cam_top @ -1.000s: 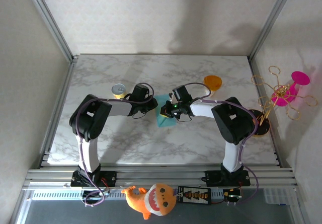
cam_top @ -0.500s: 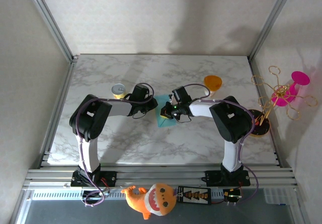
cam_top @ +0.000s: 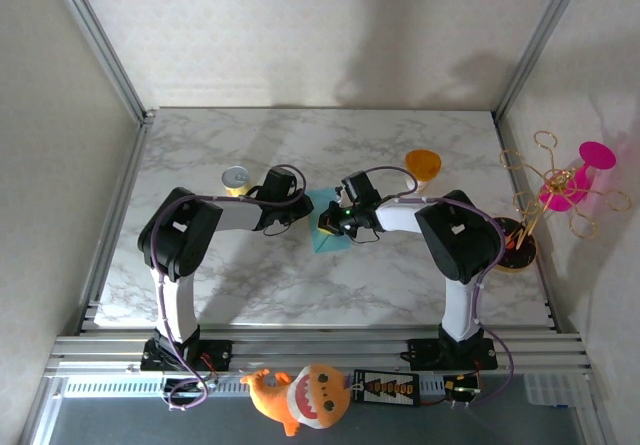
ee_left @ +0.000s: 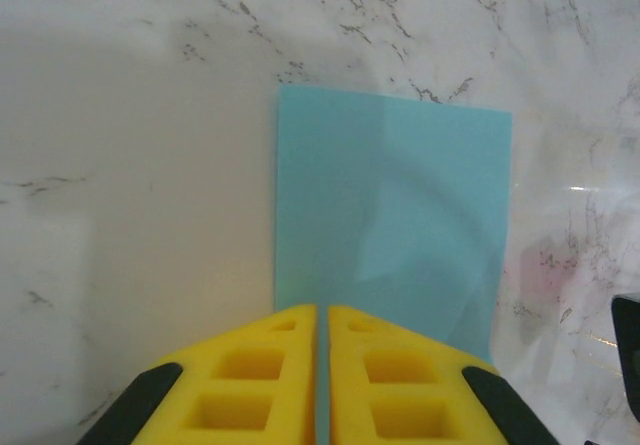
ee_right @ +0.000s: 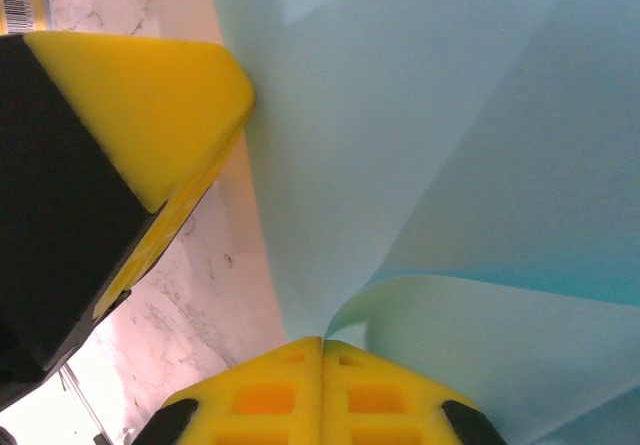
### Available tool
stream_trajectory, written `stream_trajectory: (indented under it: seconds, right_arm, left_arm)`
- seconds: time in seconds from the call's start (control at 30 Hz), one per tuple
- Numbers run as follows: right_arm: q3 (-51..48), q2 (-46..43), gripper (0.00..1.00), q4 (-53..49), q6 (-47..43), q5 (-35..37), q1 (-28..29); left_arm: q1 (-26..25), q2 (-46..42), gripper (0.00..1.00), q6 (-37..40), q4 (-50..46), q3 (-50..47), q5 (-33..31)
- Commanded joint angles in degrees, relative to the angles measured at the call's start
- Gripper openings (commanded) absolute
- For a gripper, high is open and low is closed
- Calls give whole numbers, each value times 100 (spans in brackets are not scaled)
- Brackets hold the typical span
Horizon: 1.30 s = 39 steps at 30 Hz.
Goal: Fold a paper plane with a square sheet of paper (pick it up from the middle)
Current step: Fold the triangle a second time at the center of the table.
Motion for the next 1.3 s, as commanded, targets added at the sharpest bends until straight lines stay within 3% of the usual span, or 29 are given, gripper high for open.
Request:
stream_trajectory:
  seconds: [0.0,1.27]
  right_arm:
    - [88,102,2,65,40,52,55]
    - [99,269,5,10,101,115,53]
  left_arm:
    - [-38,194,11,0,-190,28,-38]
    - [-38,57,12,-36,-172,-25,-36]
